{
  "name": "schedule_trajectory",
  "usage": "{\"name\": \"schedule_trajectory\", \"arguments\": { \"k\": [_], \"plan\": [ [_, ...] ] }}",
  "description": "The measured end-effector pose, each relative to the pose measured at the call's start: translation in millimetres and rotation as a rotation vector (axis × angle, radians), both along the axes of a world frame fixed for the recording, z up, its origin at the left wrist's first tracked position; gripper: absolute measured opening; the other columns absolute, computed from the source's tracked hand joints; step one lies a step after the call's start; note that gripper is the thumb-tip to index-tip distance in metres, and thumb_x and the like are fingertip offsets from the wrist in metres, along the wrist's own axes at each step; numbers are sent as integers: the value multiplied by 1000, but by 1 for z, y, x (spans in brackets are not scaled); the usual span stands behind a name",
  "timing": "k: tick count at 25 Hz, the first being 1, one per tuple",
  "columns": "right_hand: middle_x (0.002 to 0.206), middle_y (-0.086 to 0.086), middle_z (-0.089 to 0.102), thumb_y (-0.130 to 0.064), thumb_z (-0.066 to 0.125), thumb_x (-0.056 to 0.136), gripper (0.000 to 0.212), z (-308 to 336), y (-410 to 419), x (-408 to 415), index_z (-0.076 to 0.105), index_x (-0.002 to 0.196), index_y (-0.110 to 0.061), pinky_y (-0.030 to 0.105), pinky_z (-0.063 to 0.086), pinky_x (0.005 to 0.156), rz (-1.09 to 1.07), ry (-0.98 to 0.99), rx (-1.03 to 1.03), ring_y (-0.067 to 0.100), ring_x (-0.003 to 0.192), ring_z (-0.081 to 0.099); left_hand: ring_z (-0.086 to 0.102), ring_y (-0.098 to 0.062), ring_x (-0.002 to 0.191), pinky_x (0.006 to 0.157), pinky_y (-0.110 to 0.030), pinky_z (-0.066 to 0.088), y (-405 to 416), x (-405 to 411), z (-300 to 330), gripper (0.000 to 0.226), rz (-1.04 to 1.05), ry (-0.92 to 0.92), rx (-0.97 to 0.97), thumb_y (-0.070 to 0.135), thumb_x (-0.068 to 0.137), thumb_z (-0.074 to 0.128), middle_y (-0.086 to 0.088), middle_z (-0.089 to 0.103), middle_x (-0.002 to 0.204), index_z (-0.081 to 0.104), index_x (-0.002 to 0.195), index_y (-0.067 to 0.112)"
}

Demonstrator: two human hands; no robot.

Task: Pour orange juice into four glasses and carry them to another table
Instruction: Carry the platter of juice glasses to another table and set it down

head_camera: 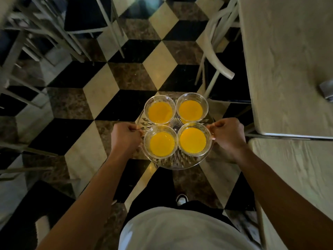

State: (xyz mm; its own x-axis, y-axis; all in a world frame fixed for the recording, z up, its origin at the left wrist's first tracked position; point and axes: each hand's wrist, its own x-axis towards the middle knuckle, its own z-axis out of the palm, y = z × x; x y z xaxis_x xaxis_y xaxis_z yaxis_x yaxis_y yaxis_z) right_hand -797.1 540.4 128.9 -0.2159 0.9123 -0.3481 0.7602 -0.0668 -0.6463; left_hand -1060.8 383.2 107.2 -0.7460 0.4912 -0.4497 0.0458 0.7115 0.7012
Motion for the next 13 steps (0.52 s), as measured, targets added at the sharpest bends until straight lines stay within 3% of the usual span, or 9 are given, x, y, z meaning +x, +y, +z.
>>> {"name": "schedule_trajectory", "arguments": {
  "k": [7,13],
  "plan": [
    [61,-11,70,-33,78,88,17,-2,60,-66,80,76,-20,6,36,43,-57,-56,-16,-11,50,61,78,-25,73,75,-49,67,72,-65,9,24,-21,23,-12,6,86,77,-3,77,75,74,70,23],
    [70,-9,72,-28,78,88,10,4,113,-113,81,84,-19,11,42,51,-70,-37,-66,-5,62,65,77,-27,77,76,-49,67,127,-115,9,30,-46,7,22,4,88,75,-6,77,78,71,69,26]
  ]
}}
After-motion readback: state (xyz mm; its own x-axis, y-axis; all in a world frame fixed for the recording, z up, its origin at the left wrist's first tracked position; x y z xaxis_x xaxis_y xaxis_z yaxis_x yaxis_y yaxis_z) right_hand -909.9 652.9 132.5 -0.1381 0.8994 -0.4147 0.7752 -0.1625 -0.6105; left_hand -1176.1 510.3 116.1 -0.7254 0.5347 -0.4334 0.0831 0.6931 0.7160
